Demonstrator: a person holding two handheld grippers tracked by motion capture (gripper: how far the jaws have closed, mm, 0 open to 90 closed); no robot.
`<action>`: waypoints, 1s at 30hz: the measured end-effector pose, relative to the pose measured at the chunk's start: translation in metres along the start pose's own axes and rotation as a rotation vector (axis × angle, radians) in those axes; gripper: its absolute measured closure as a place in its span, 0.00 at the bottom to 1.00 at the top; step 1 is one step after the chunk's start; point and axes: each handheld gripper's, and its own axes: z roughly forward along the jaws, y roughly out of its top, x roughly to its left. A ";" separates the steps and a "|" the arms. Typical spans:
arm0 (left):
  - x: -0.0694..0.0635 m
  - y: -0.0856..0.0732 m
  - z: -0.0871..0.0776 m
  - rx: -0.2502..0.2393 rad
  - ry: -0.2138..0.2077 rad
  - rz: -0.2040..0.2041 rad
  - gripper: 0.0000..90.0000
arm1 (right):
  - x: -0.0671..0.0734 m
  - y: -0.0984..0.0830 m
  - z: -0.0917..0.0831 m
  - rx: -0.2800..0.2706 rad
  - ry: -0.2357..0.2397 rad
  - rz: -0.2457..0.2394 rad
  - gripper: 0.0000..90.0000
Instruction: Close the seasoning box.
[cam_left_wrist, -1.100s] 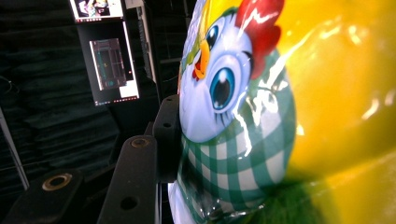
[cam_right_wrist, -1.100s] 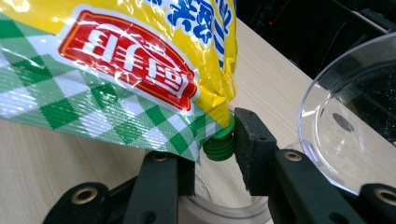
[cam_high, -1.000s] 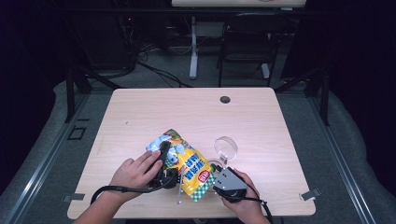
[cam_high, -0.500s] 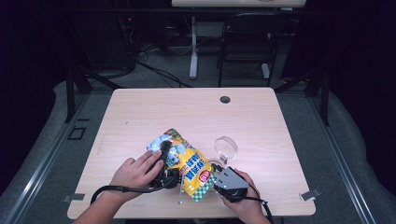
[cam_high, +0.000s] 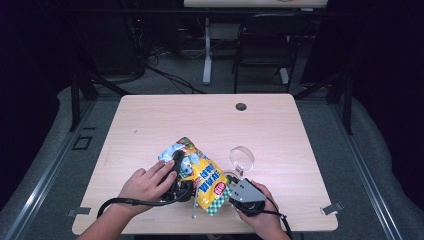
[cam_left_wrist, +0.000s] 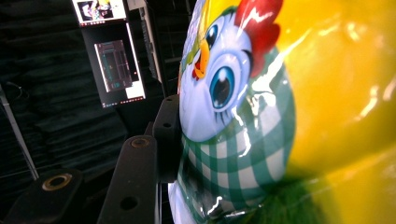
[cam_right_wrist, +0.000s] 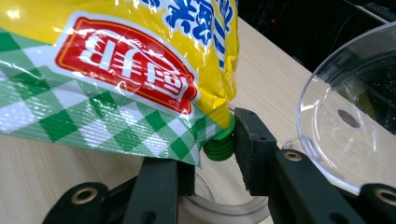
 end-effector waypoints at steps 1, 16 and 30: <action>0.000 0.000 0.000 0.000 0.000 0.000 0.69 | 0.000 0.000 0.000 -0.001 0.000 0.001 0.78; 0.003 0.002 -0.001 0.009 0.004 0.025 0.69 | -0.001 0.000 0.000 -0.004 0.004 0.011 0.78; 0.006 0.003 -0.004 0.010 0.017 0.046 0.69 | -0.002 0.000 -0.001 -0.013 0.002 0.016 0.78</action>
